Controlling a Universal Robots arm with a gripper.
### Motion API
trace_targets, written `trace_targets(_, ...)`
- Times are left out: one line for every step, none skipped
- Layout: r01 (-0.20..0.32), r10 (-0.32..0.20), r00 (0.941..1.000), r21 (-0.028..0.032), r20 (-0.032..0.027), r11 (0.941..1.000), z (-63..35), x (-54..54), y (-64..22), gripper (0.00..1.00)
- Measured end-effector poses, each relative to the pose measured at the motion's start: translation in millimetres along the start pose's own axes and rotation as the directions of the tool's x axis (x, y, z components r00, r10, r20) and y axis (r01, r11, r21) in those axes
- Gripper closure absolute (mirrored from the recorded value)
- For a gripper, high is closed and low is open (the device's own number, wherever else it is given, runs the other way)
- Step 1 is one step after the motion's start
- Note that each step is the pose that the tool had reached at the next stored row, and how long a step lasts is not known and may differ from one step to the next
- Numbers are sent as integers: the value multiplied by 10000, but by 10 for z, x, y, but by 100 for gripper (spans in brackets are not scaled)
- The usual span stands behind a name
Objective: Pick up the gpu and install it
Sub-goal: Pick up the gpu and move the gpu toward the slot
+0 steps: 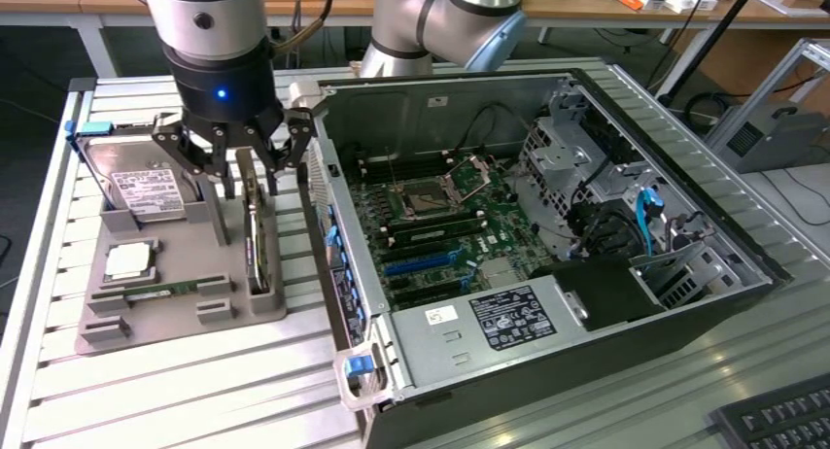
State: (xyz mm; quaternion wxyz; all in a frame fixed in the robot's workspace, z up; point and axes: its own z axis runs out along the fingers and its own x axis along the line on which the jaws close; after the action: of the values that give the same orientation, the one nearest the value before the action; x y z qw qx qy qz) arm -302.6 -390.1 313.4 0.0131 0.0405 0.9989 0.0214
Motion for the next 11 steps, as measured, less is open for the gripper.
trace_targets(0,0,10000,1,0,10000,7,5,-1,52)
trace_targets(1,-1,10000,0,1,10000,12,7,-1,52)
trace_targets(1,-1,10000,1,0,10000,18,10,-2,52)
trace_targets(1,-1,10000,1,1,10000,25,13,-2,52)
trace_targets(2,-2,10000,1,1,10000,30,15,-3,52)
trace_targets(2,-2,10000,1,1,10000,36,16,-3,52)
trace_targets(2,-2,10000,4,0,10000,43,18,-3,52)
trace_targets(1,-1,10000,6,0,10000,49,21,-4,52)
trace_targets(1,-1,10000,7,0,10000,55,24,-4,52)
trace_targets(2,-2,10000,8,1,10000,61,25,-5,52)
trace_targets(3,-3,10000,10,1,10000,66,25,-5,52)
